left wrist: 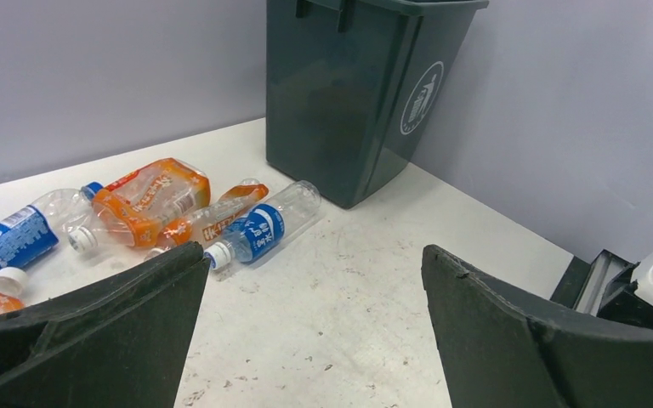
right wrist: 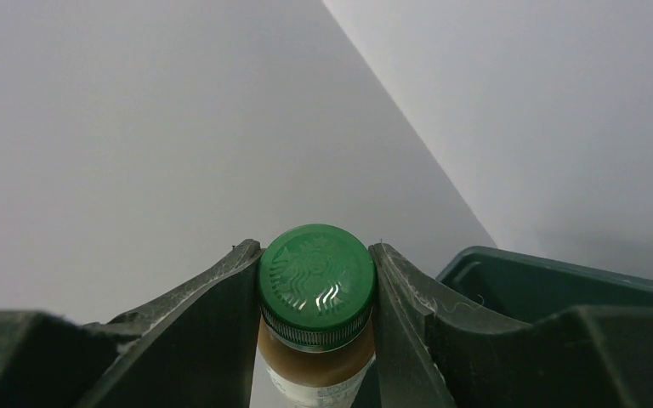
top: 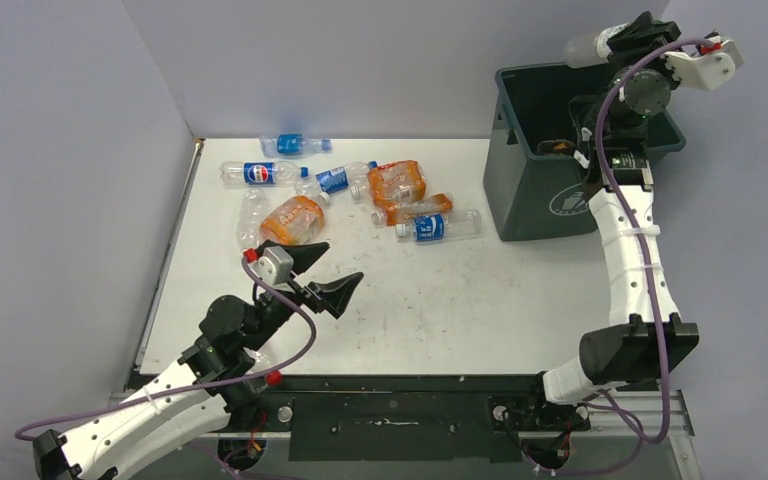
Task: Put the plastic bottles in the bin
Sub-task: Place the plastic bottle in the trash bin.
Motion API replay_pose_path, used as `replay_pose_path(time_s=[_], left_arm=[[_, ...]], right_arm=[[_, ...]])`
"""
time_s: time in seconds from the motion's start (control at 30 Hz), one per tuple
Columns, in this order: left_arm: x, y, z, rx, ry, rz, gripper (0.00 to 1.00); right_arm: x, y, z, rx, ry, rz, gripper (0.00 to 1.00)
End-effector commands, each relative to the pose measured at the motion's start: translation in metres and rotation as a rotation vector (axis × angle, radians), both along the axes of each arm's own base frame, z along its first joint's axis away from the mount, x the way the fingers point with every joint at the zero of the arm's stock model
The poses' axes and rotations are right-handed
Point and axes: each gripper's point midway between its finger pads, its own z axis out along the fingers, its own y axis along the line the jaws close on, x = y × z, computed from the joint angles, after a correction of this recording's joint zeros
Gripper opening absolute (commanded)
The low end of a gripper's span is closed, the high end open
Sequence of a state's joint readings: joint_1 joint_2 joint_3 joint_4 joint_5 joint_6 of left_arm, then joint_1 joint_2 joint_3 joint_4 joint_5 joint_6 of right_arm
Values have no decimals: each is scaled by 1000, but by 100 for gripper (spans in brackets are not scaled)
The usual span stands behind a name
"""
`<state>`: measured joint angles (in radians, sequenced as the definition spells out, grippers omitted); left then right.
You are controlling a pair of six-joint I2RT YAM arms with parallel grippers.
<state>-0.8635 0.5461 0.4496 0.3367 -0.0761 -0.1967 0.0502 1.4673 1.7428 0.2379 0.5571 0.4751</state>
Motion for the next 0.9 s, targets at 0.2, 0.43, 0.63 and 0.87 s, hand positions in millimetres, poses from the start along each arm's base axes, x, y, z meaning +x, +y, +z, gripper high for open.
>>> replay_pose_path(time_s=[0.2, 0.43, 0.63, 0.87], left_arm=[[29, 88, 25, -113, 25, 466, 96], [28, 113, 27, -180, 26, 560, 96], [33, 112, 20, -144, 73, 586, 96], [36, 106, 16, -88, 102, 581, 96]], right_arm=[[47, -41, -78, 94, 135, -83, 22], [56, -32, -80, 63, 151, -26, 85], [40, 45, -16, -36, 46, 105, 93], [8, 204, -24, -140, -26, 636, 94]])
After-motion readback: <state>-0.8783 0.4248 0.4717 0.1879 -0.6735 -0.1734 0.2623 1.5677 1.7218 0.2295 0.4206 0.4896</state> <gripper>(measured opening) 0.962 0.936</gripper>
